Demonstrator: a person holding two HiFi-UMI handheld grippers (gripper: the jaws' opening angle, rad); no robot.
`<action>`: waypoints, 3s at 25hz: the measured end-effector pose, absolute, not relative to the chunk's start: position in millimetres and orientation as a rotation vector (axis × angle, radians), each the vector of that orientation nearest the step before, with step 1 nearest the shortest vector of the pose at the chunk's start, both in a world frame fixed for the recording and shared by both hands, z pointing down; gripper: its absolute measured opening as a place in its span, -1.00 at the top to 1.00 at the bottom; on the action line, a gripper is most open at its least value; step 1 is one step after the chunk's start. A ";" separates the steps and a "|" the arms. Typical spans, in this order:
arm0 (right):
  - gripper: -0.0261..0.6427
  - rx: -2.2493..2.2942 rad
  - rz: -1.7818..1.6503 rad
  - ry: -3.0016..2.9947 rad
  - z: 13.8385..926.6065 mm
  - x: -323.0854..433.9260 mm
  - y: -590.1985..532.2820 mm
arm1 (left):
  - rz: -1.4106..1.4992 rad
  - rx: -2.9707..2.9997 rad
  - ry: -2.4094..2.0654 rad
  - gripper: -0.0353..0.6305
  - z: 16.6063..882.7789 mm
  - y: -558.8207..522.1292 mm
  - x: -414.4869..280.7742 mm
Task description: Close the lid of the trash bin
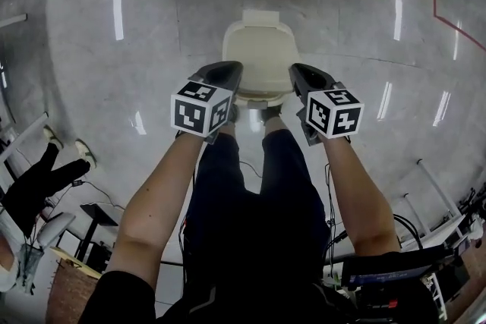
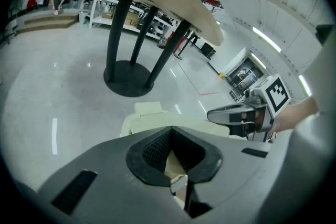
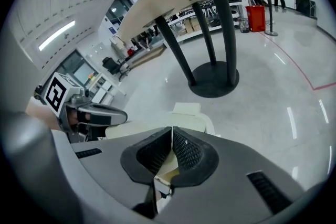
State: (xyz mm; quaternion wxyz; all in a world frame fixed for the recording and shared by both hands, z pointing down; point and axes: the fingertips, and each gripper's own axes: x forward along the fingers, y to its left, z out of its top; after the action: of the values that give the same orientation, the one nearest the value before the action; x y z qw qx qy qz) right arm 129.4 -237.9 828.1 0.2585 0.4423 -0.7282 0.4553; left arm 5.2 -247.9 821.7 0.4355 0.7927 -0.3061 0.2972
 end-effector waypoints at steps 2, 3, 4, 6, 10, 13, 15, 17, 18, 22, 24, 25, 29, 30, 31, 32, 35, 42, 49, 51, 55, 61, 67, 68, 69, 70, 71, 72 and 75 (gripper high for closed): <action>0.89 1.187 1.242 -1.952 841.5 126.1 -220.9 | 0.753 1.954 -0.749 0.89 834.6 -228.6 2.5; 0.89 1.176 1.241 -1.942 848.7 124.2 -212.7 | 0.765 1.948 -0.740 0.89 841.8 -219.2 1.5; 0.89 1.162 1.241 -1.930 856.2 122.3 -204.5 | 0.781 1.942 -0.731 0.89 849.6 -210.2 0.3; 0.89 1.140 1.247 -1.906 871.6 118.8 -189.2 | 0.817 1.928 -0.709 0.89 866.0 -194.3 -2.0; 0.89 1.111 1.255 -1.861 899.2 115.4 -167.9 | 0.896 1.927 -0.655 0.89 895.1 -172.1 -3.2; 0.89 1.099 1.258 -1.839 918.9 115.0 -159.3 | 0.939 1.933 -0.637 0.89 915.2 -162.9 -2.5; 0.89 1.088 1.252 -1.828 931.1 114.8 -156.0 | 0.951 1.928 -0.634 0.89 929.0 -159.8 -1.6; 0.89 1.071 1.258 -1.819 941.5 113.2 -153.7 | 0.969 1.919 -0.630 0.89 940.9 -159.6 -0.9; 0.89 1.065 1.264 -1.815 946.3 112.3 -152.5 | 0.980 1.920 -0.629 0.89 946.0 -160.2 -0.3; 0.89 1.041 1.234 -1.815 962.2 110.1 -144.5 | 0.988 1.925 -0.632 0.89 960.5 -157.7 0.3; 0.89 1.028 1.222 -1.815 966.0 110.4 -142.9 | 0.989 1.923 -0.643 0.89 963.7 -155.7 0.6; 0.89 1.022 1.221 -1.813 966.8 110.8 -142.3 | 0.995 1.921 -0.648 0.89 964.7 -154.7 1.1; 0.89 1.015 1.233 -1.810 965.3 110.8 -144.3 | 1.010 1.915 -0.668 0.89 962.9 -157.3 0.4; 0.89 1.016 1.230 -1.814 964.2 111.4 -148.6 | 1.007 1.921 -0.672 0.89 961.3 -161.1 0.3; 0.89 1.017 1.223 -1.826 960.6 111.9 -154.1 | 0.999 1.928 -0.674 0.89 957.8 -165.1 0.9; 0.89 1.017 1.214 -1.847 953.1 111.4 -159.6 | 0.983 1.940 -0.674 0.89 951.2 -168.6 1.8; 0.89 1.001 1.176 -1.961 903.9 103.9 -177.6 | 0.895 2.007 -0.681 0.89 908.0 -180.6 4.3; 0.89 1.105 0.947 -2.247 720.1 106.0 -259.0 | 0.613 2.211 -0.827 0.89 735.1 -253.1 3.0; 0.89 1.237 0.750 -2.393 558.3 99.5 -294.8 | 0.459 2.371 -0.940 0.89 564.0 -292.0 -15.3; 0.89 1.252 0.683 -2.453 517.2 99.3 -311.0 | 0.388 2.402 -1.016 0.89 520.7 -311.7 -22.5; 0.89 1.303 0.626 -2.540 445.3 105.3 -318.0 | 0.194 2.426 -1.085 0.89 440.2 -318.0 -30.2; 0.89 1.375 0.556 -2.626 370.8 116.0 -306.0 | 0.057 2.509 -1.137 0.89 362.0 -301.1 -34.7; 0.89 1.363 0.443 -2.721 321.0 118.3 -303.7 | -0.022 2.564 -1.156 0.89 314.6 -288.8 -29.2; 0.89 1.358 0.431 -2.731 316.8 118.6 -302.4 | -0.031 2.571 -1.160 0.89 308.1 -286.4 -27.9; 0.89 1.349 0.418 -2.739 313.7 119.2 -300.6 | -0.040 2.579 -1.164 0.89 302.0 -283.0 -26.3; 0.89 1.335 0.405 -2.746 311.1 120.0 -297.6 | -0.045 2.590 -1.168 0.89 296.6 -278.4 -24.2; 0.89 1.315 0.392 -2.753 308.4 120.7 -293.2 | -0.040 2.604 -1.175 0.89 292.2 -272.8 -21.8; 0.89 1.288 0.374 -2.762 305.0 121.3 -288.2 | -0.027 2.619 -1.184 0.89 288.8 -267.1 -19.4; 0.89 1.200 0.286 -2.791 294.4 121.2 -279.0 | 0.021 2.647 -1.236 0.89 286.7 -257.7 -17.3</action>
State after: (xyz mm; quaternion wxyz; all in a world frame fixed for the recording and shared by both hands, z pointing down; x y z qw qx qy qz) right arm 121.2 -279.0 294.4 0.0452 0.3928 -0.9137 0.0936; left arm -17.3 -257.7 286.7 0.1101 0.9006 -0.4204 0.0071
